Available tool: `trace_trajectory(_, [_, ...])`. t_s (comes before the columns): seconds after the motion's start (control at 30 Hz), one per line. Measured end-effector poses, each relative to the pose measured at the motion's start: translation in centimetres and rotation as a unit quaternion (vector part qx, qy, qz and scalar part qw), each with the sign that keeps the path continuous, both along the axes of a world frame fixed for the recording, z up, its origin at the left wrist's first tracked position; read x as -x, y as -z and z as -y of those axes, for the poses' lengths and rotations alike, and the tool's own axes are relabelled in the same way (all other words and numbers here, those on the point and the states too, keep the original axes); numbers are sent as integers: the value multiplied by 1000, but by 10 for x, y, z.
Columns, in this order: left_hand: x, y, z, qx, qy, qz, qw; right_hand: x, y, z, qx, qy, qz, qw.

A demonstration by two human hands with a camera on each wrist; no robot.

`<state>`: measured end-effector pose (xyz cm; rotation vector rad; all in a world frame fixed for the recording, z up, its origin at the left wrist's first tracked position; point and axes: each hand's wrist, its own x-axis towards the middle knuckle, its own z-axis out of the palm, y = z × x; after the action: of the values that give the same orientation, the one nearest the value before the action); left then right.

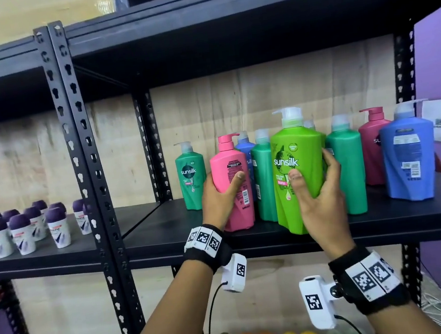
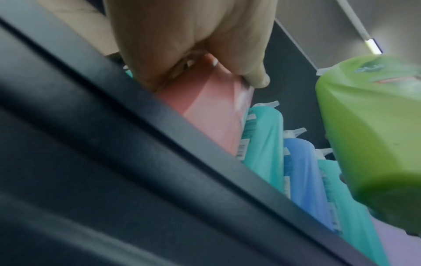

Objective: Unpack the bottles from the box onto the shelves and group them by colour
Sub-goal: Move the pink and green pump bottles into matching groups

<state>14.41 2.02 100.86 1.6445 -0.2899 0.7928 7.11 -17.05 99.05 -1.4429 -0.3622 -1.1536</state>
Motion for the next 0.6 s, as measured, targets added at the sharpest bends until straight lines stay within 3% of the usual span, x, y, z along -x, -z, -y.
trace_trajectory(0.1, [7, 6, -3, -17, -66, 9, 998, 0, 1, -1, 2, 3, -3, 1000])
trace_trajectory(0.23, [26, 15, -3, 12, -150, 98, 984, 1, 2, -1, 1, 0, -3, 1000])
trace_trajectory(0.33, [37, 13, 4, -40, -188, 145, 971, 0, 1, 0, -1, -3, 2, 1000])
trace_trajectory(0.5, [41, -4, 24, -157, -162, 185, 956, -2, 2, 4, -10, 1, 7, 1000])
trace_trajectory(0.6, [40, -12, 42, -197, -108, 151, 963, -2, 3, 8, -4, 17, 0, 1000])
